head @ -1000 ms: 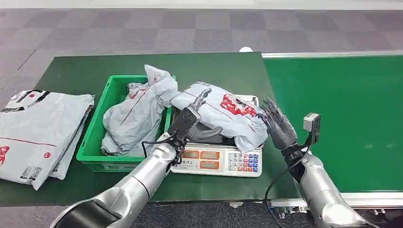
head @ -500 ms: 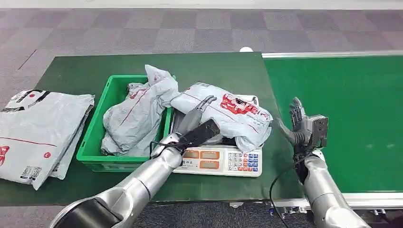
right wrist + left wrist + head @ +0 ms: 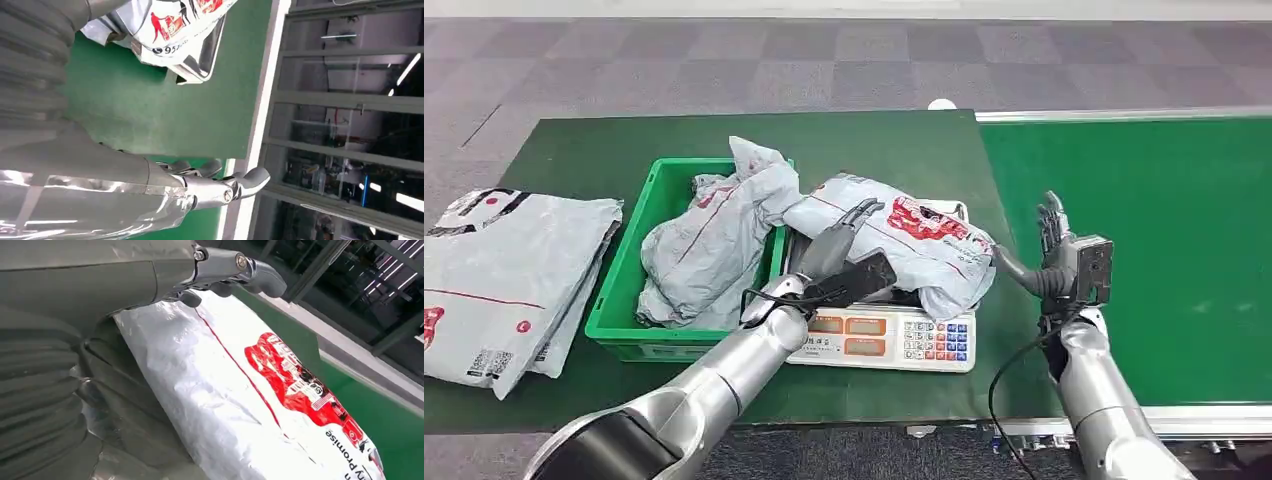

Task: Moved the parcel from conveyor to table for the left to box.

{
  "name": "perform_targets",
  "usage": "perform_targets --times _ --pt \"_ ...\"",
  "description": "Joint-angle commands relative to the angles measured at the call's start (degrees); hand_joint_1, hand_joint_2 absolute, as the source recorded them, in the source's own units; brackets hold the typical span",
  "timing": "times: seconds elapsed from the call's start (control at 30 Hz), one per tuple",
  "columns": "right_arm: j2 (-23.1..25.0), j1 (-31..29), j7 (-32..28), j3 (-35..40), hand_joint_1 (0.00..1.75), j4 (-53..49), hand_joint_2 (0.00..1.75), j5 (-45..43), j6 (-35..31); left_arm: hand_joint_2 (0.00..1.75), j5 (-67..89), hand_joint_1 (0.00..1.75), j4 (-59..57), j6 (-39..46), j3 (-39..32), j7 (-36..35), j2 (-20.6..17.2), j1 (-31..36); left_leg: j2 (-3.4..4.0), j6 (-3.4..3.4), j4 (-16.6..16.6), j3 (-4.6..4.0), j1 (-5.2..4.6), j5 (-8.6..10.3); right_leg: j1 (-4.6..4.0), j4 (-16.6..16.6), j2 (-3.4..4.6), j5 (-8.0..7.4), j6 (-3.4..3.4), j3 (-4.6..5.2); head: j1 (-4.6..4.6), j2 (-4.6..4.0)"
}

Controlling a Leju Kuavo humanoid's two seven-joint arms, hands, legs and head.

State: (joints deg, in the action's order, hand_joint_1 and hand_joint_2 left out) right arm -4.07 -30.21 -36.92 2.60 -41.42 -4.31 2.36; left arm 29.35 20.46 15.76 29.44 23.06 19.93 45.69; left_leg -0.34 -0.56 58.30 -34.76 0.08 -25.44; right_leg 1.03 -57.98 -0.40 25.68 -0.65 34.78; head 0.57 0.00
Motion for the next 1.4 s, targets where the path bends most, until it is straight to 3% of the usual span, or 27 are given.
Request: perform_targets --times 0.03,0.23,0.4,0.43,0.73,0.8,1.1,1.27,1.4 --pt "2.4 -2.43 2.52 -0.45 0.0 -1.89 1.75 -0.09 -1.83 1.75 6.46 0.0 -3.9 0.35 7.68 -5.41 -1.81 5.99 0.16 -0.03 0.03 0.0 0.04 -0.03 -0.05 0.0 0.15 -0.03 0.07 0.04 0.0 0.0" --pt "3.06 -6.7 3.58 1.21 0.0 2.26 1.75 -2.34 -1.04 1.75 19.58 0.0 -4.5 5.19 14.87 -12.81 -1.7 8.13 0.34 -0.03 0.03 0.05 0.05 -0.05 -0.06 0.01 0.33 -0.07 0.09 0.03 0.0 0.0" --pt "3.06 -6.7 3.58 1.21 0.0 2.26 1.75 -2.34 -1.04 1.75 19.58 0.0 -4.5 5.19 14.87 -12.81 -1.7 8.13 0.11 -0.01 -0.01 0.01 0.01 0.0 -0.02 0.02 0.11 -0.03 0.04 0.0 0.0 0.0" --pt "3.03 -6.84 2.93 1.13 0.0 2.8 1.75 -2.99 0.08 1.75 23.14 0.0 -4.75 6.18 17.43 -14.83 -1.75 8.25 0.15 -0.01 -0.01 0.06 0.05 -0.03 -0.06 0.06 0.14 -0.04 0.05 -0.06 0.0 0.0" --pt "2.63 -8.41 2.93 1.96 0.0 2.93 1.75 -4.83 2.45 1.75 33.27 0.0 -5.99 -3.67 24.98 -16.96 -0.21 9.36 0.18 -0.02 -0.03 0.09 0.08 -0.02 -0.09 0.1 0.18 -0.07 0.08 -0.1 0.0 0.0" --pt "2.37 -8.04 2.87 2.02 0.0 2.38 1.75 -5.04 2.59 1.75 33.76 1.75 -5.05 -6.07 25.75 -16.5 0.07 9.05 0.14 -0.01 -0.01 0.06 0.06 -0.01 -0.07 0.08 0.13 -0.05 0.06 -0.07 0.0 0.0" --pt "1.62 -5.64 3.83 2.26 0.0 -2.3 1.75 -7.0 5.18 1.75 32.13 1.75 -2.95 -11.77 29.56 -12.68 0.07 8.56 0.05 -0.01 -0.04 0.08 0.06 -0.02 -0.07 0.1 0.04 -0.02 0.06 -0.11 0.0 0.0" --pt "1.99 -2.13 2.84 2.34 0.0 -4.63 1.75 -7.14 6.32 1.75 32.81 1.75 -5.01 -9.4 30.26 -12.71 0.07 8.13 -0.02 -0.01 -0.06 0.12 0.04 0.0 -0.05 0.1 -0.03 -0.01 0.05 -0.14 0.0 0.0" --pt "3.06 -2.62 2.33 2.17 0.0 -5.23 1.75 -6.4 5.54 1.75 33.28 1.75 -5.16 -8.53 29.46 -12.39 0.07 7.67 0.12 -0.01 -0.08 0.13 0.03 -0.01 -0.04 0.1 0.11 -0.03 0.05 -0.11 0.0 0.0"
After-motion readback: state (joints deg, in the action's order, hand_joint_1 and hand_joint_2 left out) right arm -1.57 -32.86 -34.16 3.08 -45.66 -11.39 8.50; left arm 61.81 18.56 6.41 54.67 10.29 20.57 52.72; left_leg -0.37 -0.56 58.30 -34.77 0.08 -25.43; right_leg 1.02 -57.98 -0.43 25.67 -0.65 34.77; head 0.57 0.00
